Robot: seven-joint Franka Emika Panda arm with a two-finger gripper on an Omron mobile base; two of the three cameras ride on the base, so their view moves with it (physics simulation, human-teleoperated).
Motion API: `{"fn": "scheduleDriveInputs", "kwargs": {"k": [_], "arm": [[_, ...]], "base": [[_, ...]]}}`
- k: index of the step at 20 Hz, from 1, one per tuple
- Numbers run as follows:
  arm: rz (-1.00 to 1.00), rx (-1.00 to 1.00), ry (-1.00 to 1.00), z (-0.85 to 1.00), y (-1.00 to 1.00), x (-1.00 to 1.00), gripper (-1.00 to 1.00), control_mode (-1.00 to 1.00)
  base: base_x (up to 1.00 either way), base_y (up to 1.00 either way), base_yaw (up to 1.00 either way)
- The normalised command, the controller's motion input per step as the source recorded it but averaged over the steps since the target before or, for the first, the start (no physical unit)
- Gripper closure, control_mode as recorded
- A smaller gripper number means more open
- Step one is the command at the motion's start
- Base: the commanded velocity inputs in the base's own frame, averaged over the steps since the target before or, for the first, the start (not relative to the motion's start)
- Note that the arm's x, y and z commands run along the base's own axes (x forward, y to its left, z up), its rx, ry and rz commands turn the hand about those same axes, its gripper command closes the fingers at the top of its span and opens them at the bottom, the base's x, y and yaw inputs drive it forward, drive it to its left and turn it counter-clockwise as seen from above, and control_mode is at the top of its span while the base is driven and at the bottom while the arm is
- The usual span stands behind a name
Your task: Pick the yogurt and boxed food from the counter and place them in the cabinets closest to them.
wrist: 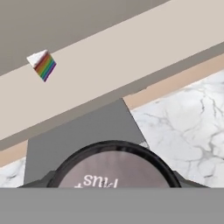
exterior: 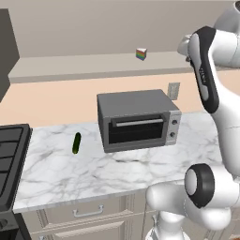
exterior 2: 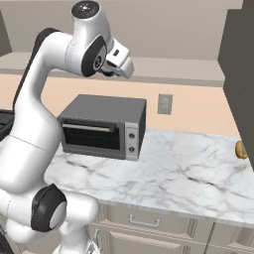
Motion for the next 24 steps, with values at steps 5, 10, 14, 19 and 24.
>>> {"fn": "scheduleDriveInputs", "kwargs": {"k": [5,10,14,19,24], "arm": [[0.08,-0.01,0.08,0.00,0.00,0.04,1.00,-1.00],[0.08,-0.02,0.05,0.00,0.00,0.00,1.00,-1.00],[0.01,-0.03,0.00,0.00,0.02,0.04,1.00,-1.00],[0.00,-0.05,0.00,0.00,0.00,0.22,1.00,-1.00],[0.00,-0.04,0.00,0.00,0.00,0.37,1.00,-1.00]], "base": [[0.00,0.00,0.00],[0.00,0.00,0.00],[0.00,0.00,0.00],[0.00,0.00,0.00],[0.00,0.00,0.00]]}}
